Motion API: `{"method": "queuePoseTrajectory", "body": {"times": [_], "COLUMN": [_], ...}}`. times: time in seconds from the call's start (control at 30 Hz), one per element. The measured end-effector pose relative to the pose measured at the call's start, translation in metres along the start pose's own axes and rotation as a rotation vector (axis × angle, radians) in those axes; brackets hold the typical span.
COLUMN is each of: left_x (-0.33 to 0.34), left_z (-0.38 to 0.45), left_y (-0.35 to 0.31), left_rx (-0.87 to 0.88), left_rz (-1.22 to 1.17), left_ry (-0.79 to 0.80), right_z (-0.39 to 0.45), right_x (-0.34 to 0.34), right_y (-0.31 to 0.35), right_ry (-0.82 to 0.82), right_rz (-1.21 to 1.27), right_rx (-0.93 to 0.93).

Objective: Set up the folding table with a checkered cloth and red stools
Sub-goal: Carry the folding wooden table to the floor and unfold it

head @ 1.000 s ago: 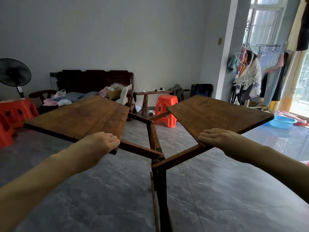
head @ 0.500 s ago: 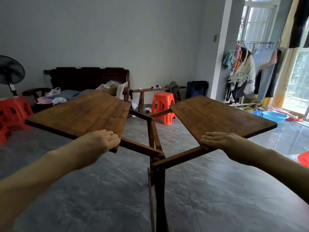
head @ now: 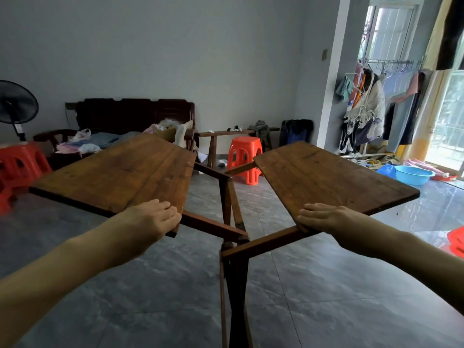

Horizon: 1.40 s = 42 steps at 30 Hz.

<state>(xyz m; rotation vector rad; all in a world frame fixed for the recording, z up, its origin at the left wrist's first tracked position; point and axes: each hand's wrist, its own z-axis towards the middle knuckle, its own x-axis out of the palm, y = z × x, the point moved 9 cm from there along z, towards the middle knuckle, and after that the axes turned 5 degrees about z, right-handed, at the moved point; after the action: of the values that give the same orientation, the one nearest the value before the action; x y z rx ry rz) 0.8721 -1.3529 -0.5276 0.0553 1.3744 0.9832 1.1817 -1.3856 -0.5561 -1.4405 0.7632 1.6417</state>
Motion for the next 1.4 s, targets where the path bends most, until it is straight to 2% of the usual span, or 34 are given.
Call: {"method": "queuePoseTrajectory", "body": {"times": [0.27,0.33,0.43,0.53,0.63,0.87,1.1,1.27,1.4], "left_x": [-0.002,0.008,0.032,0.037,0.047,0.065,0.086,0.118,0.13], "left_z": [0.037,0.04,0.041,0.051,0.063,0.087,0.121,0.119,0.119], "left_y": [-0.039,-0.036,-0.025,-0.024,-0.035,-0.1,-0.16,-0.185,-0.202], "left_rx": [0.098,0.061,0.016,-0.008,-0.013,0.065,0.114,0.072,0.11], "left_rz": [0.0,-0.074,-0.197,-0.282,-0.356,-0.458,-0.545,-0.61,-0.584], "left_ry": [0.021,0.0,0.064,0.004,0.074,0.154,0.177,0.228,0.251], "right_z": [0.027,0.025,0.021,0.018,0.015,-0.001,0.001,-0.007,-0.014], "right_x": [0.014,0.021,0.03,0.034,0.041,0.061,0.099,0.142,0.154], "right_y": [0.032,0.022,0.007,-0.002,-0.011,0.004,0.012,-0.011,-0.012], "right_ry": [0.096,0.104,0.119,0.103,0.121,0.237,0.288,0.261,0.261], "right_rz": [-0.004,0.016,0.055,0.094,0.115,0.144,0.276,0.229,0.256], "right_rx": [-0.073,-0.035,0.032,0.046,0.065,0.004,-0.005,0.119,0.134]}}
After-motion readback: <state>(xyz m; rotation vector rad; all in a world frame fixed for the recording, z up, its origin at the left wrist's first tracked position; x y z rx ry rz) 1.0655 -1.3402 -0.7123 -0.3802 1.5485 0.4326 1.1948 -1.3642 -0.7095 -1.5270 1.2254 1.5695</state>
